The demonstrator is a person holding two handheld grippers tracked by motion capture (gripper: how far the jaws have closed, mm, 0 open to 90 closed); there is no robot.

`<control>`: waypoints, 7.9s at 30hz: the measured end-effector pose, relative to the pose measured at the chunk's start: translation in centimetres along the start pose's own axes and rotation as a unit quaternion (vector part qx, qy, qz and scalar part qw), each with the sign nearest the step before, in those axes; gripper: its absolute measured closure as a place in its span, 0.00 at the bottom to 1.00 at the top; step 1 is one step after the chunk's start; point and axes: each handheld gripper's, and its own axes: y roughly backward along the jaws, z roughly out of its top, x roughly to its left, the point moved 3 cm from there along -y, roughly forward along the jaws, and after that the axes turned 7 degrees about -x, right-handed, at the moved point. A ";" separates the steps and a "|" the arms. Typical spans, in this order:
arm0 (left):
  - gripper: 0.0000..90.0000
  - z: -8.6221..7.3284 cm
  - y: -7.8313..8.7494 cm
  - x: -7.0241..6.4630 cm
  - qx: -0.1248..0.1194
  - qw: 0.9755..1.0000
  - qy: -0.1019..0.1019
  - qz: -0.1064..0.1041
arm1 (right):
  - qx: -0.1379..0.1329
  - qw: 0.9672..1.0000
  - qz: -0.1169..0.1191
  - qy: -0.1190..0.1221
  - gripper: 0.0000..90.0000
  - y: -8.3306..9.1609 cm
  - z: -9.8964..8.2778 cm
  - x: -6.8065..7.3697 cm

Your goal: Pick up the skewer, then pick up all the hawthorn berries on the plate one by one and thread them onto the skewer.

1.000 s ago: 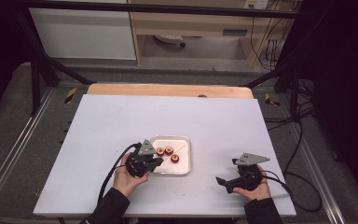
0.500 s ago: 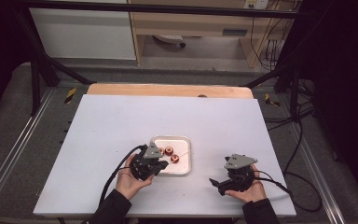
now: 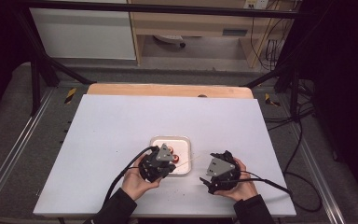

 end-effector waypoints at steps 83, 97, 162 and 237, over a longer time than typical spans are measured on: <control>0.99 3.3 -5.3 -2.4 0.187 0.980 -0.041 -0.048 | 0.064 0.914 0.022 0.401 0.97 -1.3 1.3 2.0; 0.98 0.8 -2.2 -1.5 0.138 0.990 -0.035 -0.002 | 0.039 0.993 -0.016 0.113 0.44 0.0 -0.3 -0.9; 0.98 -9.1 6.1 2.0 -0.083 0.988 0.104 0.072 | 0.126 0.963 0.213 -0.107 0.35 -10.5 7.8 -3.0; 0.98 -2.9 1.2 -2.9 -0.174 0.964 0.164 0.120 | -0.315 0.744 0.084 -0.583 0.68 -0.8 7.4 -5.9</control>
